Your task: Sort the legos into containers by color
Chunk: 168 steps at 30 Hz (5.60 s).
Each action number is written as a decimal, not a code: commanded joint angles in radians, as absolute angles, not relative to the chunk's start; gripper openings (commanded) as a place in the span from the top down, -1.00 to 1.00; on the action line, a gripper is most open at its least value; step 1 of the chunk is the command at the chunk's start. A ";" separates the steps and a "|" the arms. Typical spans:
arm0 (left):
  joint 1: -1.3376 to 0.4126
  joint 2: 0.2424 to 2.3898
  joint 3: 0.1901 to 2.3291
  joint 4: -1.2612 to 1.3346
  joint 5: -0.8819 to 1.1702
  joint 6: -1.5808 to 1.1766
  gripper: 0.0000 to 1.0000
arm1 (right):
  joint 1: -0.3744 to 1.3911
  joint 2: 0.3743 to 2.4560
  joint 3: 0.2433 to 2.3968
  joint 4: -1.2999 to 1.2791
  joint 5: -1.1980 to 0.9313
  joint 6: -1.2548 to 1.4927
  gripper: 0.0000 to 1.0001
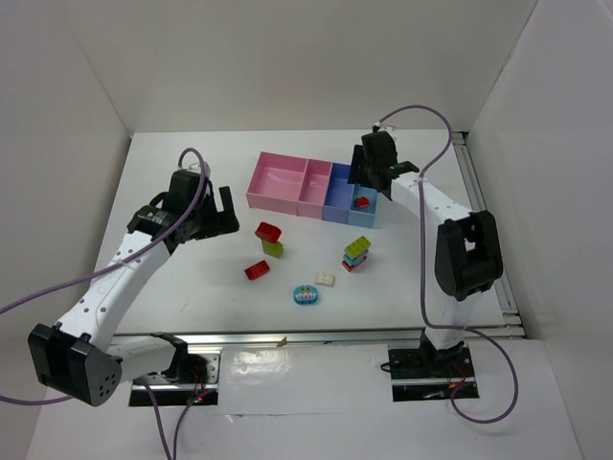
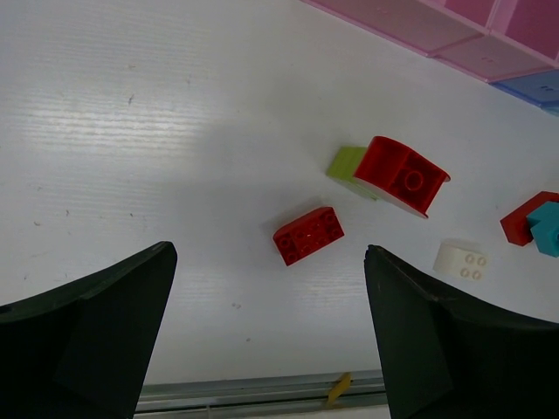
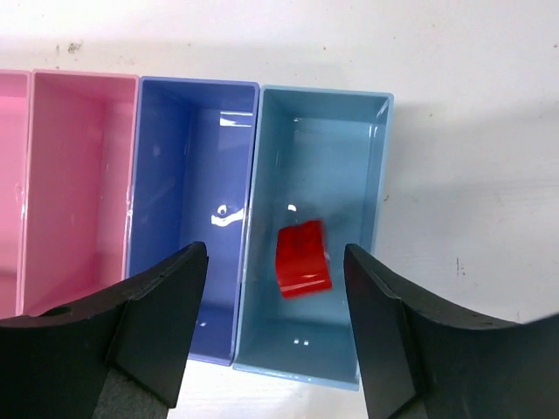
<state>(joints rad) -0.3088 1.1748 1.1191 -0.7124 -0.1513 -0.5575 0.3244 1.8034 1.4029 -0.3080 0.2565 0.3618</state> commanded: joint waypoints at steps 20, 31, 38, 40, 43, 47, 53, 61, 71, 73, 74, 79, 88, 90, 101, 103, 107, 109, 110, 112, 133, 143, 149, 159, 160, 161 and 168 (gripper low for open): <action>-0.210 1.019 1.120 -0.759 -0.241 -0.617 -0.90 | 0.828 1.759 1.502 -0.399 -0.138 -0.158 -0.82; -0.201 1.029 1.106 -0.713 -0.199 -0.597 -0.90 | 0.881 1.881 1.578 -0.416 -0.025 -0.199 -0.82; -0.192 1.020 1.106 -0.713 -0.199 -0.588 -0.90 | 0.881 1.925 1.592 -0.380 -0.017 -0.190 -0.53; -0.192 1.011 1.097 -0.704 -0.199 -0.588 -0.90 | 0.881 1.937 1.606 -0.393 -0.017 -0.190 -0.49; -0.192 1.011 1.097 -0.704 -0.190 -0.578 -0.90 | 0.881 1.959 1.615 -0.402 -0.026 -0.190 -0.44; -0.192 1.011 1.097 -0.704 -0.199 -0.578 -0.90 | 0.871 1.968 1.615 -0.393 -0.026 -0.190 -0.23; -0.192 1.011 1.097 -0.704 -0.209 -0.569 -0.90 | 0.871 1.922 1.605 -0.362 -0.026 -0.181 0.57; -0.192 1.078 1.184 -0.649 -0.091 -0.473 -0.90 | 0.819 1.668 1.493 -0.350 -0.148 -0.039 0.66; -0.192 1.190 1.172 -0.397 0.884 -0.177 -0.99 | 0.575 1.358 1.295 -0.399 -0.720 0.071 0.75; -0.207 1.259 1.219 -0.431 1.016 -0.119 -0.99 | 0.532 1.358 1.295 -0.446 -0.803 0.071 0.75; -0.216 1.287 1.236 -0.451 1.029 -0.095 -0.99 | 0.522 1.358 1.295 -0.465 -0.866 0.057 0.75; -0.256 1.361 1.261 -0.473 1.095 -0.058 -0.99 | 0.468 1.367 1.284 -0.549 -0.974 0.026 0.86; -0.333 1.437 1.284 -0.474 1.209 0.009 -0.96 | 0.439 1.437 1.341 -0.632 -1.080 -0.040 0.86; -0.347 1.446 1.273 -0.437 1.218 -0.003 -0.96 | 0.428 1.447 1.341 -0.632 -1.112 -0.040 0.86; -0.409 1.506 1.235 -0.350 1.268 -0.051 -0.98 | 0.410 1.494 1.341 -0.545 -1.226 0.011 0.86; -0.428 1.517 1.235 -0.319 1.279 -0.087 -0.98 | 0.410 1.494 1.341 -0.534 -1.226 0.023 0.86; -0.452 1.517 1.235 -0.259 1.279 -0.120 -0.93 | 0.410 1.494 1.341 -0.512 -1.216 0.044 0.86; -0.453 1.529 1.235 -0.259 1.291 -0.120 -0.89 | 0.410 1.494 1.341 -0.486 -1.207 0.055 0.86; -0.463 1.540 1.226 -0.259 1.313 -0.120 -0.85 | 0.410 1.494 1.341 -0.486 -1.207 0.055 0.86; -0.463 1.540 1.226 -0.259 1.313 -0.120 -0.74 | 0.410 1.494 1.341 -0.476 -1.207 0.055 0.86; -0.365 1.572 1.247 -0.287 1.356 -0.138 1.00 | 0.361 1.465 1.292 -0.419 -1.066 0.121 0.84; -0.305 1.630 1.281 -0.334 1.338 -0.153 1.00 | 0.321 1.465 1.301 -0.266 -0.758 0.320 0.84; -0.270 1.718 1.472 -0.477 1.108 -0.184 1.00 | 0.311 1.474 1.319 -0.325 -0.269 0.393 0.84; -0.230 1.844 1.673 -0.566 0.718 -0.313 1.00 | 0.291 1.617 1.367 -0.416 0.118 0.393 0.84; -0.230 1.853 1.689 -0.566 0.666 -0.337 1.00 | 0.291 1.632 1.380 -0.416 0.127 0.393 0.84; -0.230 1.853 1.698 -0.566 0.638 -0.347 1.00 | 0.291 1.646 1.381 -0.416 0.127 0.393 0.84; -0.221 1.917 1.765 -0.566 0.451 -0.373 1.00 | 0.282 1.746 1.455 -0.403 0.127 0.365 0.84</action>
